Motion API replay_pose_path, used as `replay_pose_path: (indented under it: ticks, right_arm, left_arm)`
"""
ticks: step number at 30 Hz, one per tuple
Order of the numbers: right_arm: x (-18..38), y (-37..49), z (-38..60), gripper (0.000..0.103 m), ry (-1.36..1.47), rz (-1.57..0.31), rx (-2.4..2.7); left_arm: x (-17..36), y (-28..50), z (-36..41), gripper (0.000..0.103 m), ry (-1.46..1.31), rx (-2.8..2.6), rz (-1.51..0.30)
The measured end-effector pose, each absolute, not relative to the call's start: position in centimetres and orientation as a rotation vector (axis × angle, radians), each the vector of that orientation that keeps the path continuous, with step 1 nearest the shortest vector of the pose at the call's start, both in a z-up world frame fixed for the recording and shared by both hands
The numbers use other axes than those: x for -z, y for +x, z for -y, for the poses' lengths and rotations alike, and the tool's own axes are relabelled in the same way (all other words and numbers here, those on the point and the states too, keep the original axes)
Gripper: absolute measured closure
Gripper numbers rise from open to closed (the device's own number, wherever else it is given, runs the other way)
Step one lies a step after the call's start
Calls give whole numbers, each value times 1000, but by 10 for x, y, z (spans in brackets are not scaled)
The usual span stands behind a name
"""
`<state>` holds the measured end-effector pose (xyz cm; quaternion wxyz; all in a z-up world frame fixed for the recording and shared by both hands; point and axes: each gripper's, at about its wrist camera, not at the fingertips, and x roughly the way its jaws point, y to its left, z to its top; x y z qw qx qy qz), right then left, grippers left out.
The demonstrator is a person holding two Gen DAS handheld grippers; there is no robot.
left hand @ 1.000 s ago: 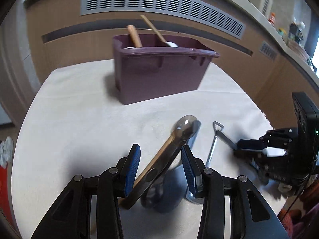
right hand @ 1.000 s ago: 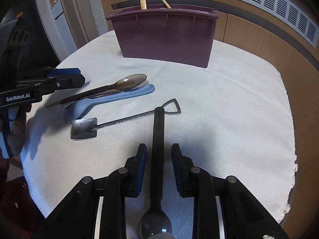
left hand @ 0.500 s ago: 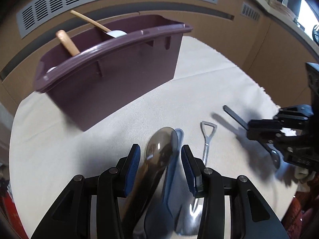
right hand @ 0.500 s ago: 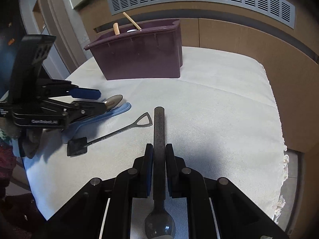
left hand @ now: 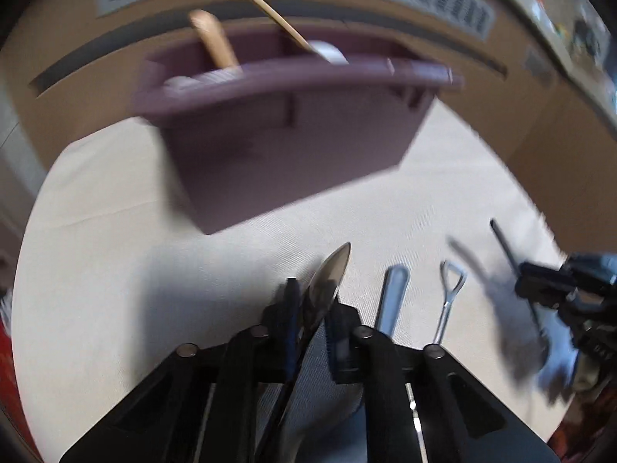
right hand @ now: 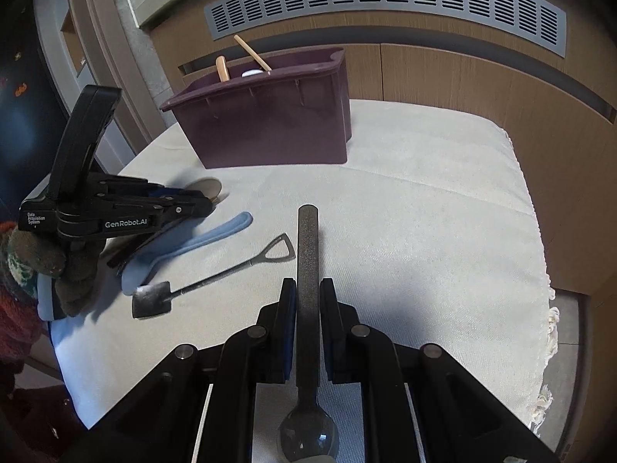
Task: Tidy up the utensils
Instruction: 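Grasp the steel spoon with the left gripper while the right holds the black-handled spoon, then lift both spoons over the caddy and open both grippers to drop them in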
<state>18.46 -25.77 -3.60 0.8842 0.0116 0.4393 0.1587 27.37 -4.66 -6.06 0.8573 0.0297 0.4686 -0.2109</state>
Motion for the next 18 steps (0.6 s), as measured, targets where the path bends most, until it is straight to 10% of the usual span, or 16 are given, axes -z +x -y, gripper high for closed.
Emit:
replay_pose_path:
  ticks: [18]
  right_arm:
    - [2,182,248,92,30,-814,-347]
  left_arm:
    - [-35,206,2,94,-156,477,-686]
